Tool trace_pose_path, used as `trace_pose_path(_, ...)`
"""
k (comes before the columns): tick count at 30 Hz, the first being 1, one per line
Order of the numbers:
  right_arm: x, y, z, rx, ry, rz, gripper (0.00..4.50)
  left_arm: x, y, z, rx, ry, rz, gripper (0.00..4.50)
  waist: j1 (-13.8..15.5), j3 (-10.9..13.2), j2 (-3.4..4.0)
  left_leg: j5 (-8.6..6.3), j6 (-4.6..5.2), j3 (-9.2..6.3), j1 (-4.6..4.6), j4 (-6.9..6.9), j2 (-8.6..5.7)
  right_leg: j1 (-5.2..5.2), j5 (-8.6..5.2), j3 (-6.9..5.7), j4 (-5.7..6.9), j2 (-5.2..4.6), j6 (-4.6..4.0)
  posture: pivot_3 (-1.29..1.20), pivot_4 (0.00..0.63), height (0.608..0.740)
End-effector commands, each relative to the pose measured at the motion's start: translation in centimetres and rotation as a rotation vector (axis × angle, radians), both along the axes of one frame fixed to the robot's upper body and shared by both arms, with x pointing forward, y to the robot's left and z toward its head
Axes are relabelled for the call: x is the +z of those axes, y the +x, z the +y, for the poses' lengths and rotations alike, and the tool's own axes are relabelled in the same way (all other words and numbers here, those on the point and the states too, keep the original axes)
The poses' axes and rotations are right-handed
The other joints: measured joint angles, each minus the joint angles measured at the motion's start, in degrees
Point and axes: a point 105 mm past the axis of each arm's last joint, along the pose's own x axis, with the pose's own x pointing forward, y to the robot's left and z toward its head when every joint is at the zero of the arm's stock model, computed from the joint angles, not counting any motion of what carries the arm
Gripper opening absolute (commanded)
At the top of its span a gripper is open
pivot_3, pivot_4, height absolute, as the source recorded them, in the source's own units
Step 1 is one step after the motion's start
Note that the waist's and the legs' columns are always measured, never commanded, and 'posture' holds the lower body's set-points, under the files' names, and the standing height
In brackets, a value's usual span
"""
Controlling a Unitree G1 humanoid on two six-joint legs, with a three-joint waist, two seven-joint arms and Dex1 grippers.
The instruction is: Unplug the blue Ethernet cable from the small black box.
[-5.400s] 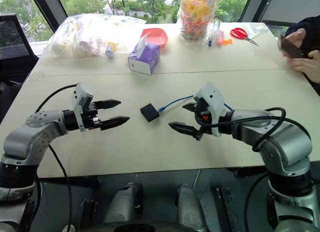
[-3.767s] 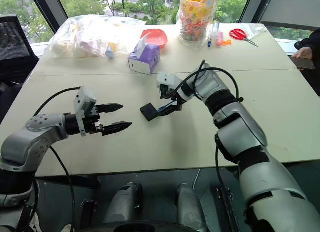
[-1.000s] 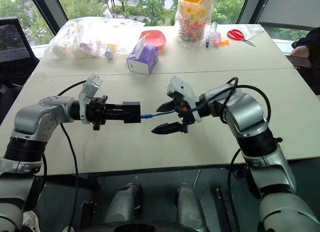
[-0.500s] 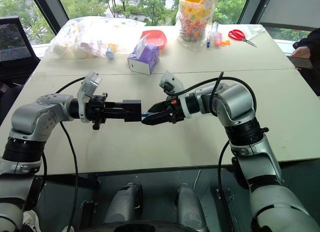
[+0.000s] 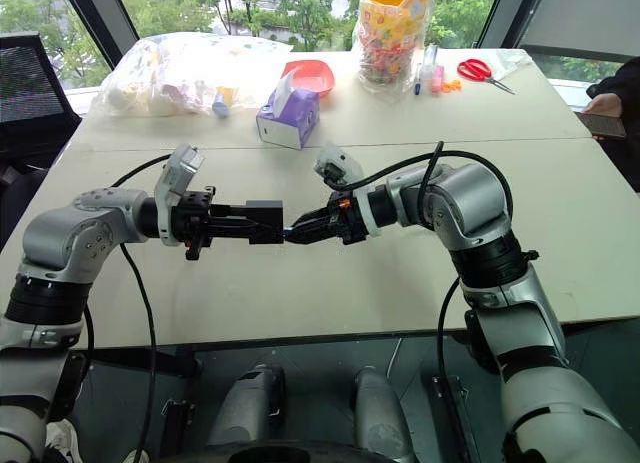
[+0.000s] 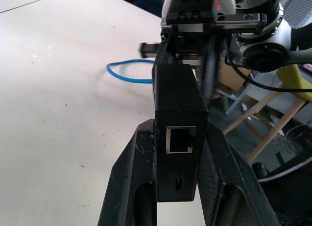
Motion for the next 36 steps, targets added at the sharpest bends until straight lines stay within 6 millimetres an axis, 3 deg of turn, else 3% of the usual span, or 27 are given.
trace_pose_path(1,1.3,-0.6,0.9,0.055,0.024,-0.039,0.04,1.1,-0.3,0.0,-0.006,-0.019,-0.052,0.49,0.0,0.0,0.0,0.0,0.0,0.0,0.01,-0.01,0.0,0.0,0.0,0.0,0.0,0.0,0.0,0.0,0.15,0.735)
trace_pose_path(9,1.2,-0.1,0.3,0.03,0.016,-0.048,0.04,0.9,-0.6,0.1,-0.012,-0.003,-0.055,0.49,0.0,0.0,0.0,0.0,0.0,0.0,0.0,-0.01,0.0,-0.01,0.0,0.0,0.0,0.0,0.0,0.0,0.15,0.735)
trace_pose_path(19,0.2,2.6,-5.8,-0.189,-0.04,-0.091,0.04,1.0,-1.1,2.5,0.032,0.029,-0.053,0.49,0.0,0.0,0.0,0.0,0.0,0.02,-0.06,-0.02,0.0,-0.06,-0.01,0.0,-0.09,-0.02,-0.01,0.0,0.15,0.735)
trace_pose_path(22,0.5,4.7,-6.9,-0.287,-0.07,-0.246,0.04,0.8,-0.8,2.5,0.05,0.034,-0.064,0.49,-0.1,0.0,0.01,0.0,0.0,0.02,-0.06,-0.04,0.0,-0.08,-0.01,0.0,-0.08,-0.01,-0.01,0.0,0.15,0.735)
trace_pose_path(25,0.7,9.4,-7.8,-0.523,-0.114,-0.451,0.04,0.4,0.7,1.7,0.122,0.015,-0.138,0.49,-0.2,0.0,0.0,0.0,0.0,0.04,-0.04,-0.04,0.0,-0.08,-0.01,0.0,-0.08,-0.01,-0.01,0.0,0.15,0.735)
trace_pose_path(27,0.6,11.6,-8.1,-0.623,-0.15,-0.539,0.04,0.0,1.9,1.0,0.184,0.019,-0.213,0.49,-0.1,0.0,0.01,0.0,0.0,0.05,-0.03,-0.02,0.0,-0.07,0.01,0.0,-0.07,-0.01,0.0,0.0,0.15,0.735)
trace_pose_path(33,0.0,16.4,-8.9,-0.888,-0.262,-0.631,0.04,-2.9,4.9,-0.7,0.32,0.088,-0.415,0.49,-0.1,0.0,0.05,0.01,0.01,0.08,-0.12,-0.05,-0.01,-0.12,0.1,0.01,-0.06,0.01,0.17,0.0,0.15,0.735)
trace_pose_path(36,-1.4,17.1,-8.9,-0.911,-0.345,-0.625,1.16,-3.4,6.6,-1.2,0.415,0.054,-0.464,0.49,0.1,0.0,0.04,0.0,0.02,0.09,-0.14,-0.08,-0.02,-0.13,0.13,0.01,-0.06,0.01,0.22,0.0,0.15,0.735)
